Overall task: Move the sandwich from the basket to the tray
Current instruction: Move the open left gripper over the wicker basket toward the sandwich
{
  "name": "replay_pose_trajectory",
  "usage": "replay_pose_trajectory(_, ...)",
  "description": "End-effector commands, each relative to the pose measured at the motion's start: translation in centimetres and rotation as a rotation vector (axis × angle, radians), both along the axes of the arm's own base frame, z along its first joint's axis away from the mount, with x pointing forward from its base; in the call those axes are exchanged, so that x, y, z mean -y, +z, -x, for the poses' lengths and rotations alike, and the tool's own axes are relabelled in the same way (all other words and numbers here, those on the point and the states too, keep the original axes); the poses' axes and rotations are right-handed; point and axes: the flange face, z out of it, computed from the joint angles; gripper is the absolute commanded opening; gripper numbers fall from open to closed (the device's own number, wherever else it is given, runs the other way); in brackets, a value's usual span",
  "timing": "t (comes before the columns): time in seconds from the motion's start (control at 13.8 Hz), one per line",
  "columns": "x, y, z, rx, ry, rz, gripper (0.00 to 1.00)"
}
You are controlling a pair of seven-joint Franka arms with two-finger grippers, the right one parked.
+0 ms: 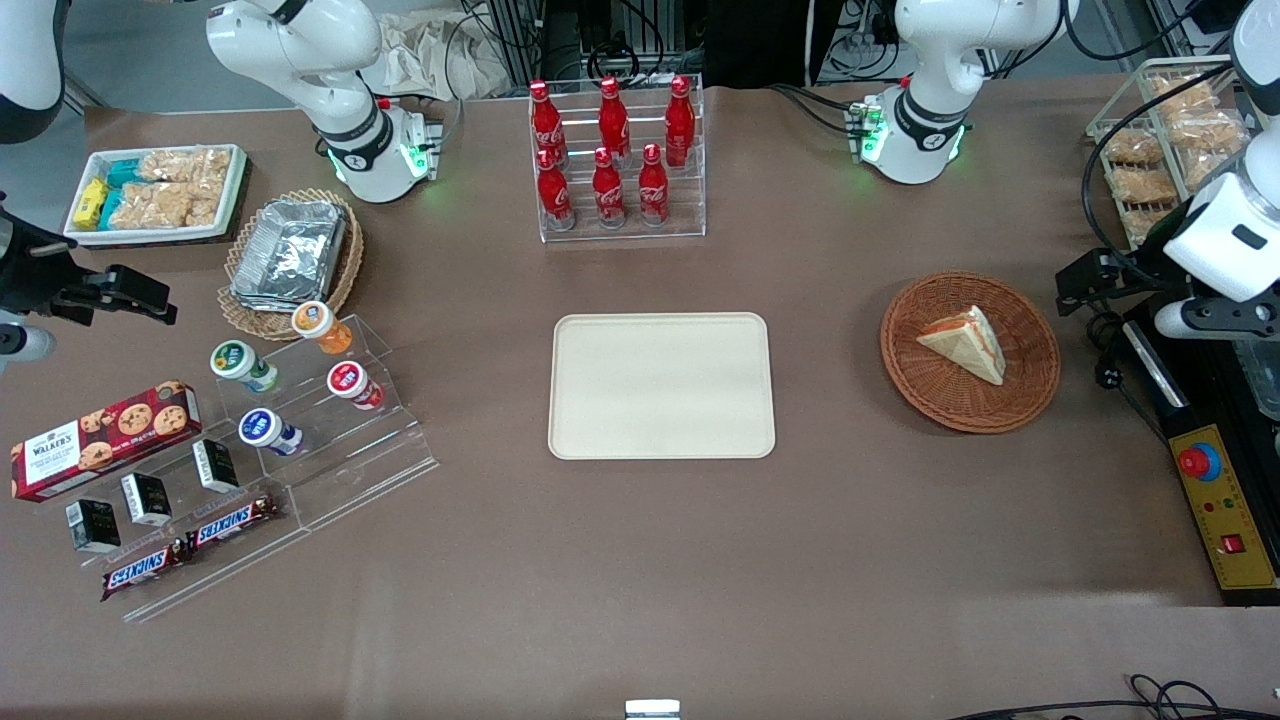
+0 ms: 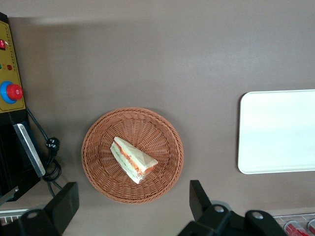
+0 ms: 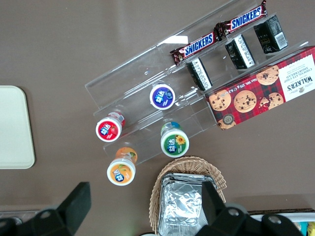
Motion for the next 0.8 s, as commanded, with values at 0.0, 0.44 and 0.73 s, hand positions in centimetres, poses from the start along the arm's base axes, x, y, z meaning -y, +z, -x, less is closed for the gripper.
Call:
replay_pose_trajectory(0.0, 1.1, 0.6, 0.4, -0.012, -0.004, -0.014, 1.0)
replay_pose_trajectory(0.44, 0.9, 0.7, 0.3, -0.013, 0.004, -0.012, 1.0)
replay_pose_trajectory(0.73, -0.1, 0.1, 1.0, -0.072, 0.021, -0.017, 1.0)
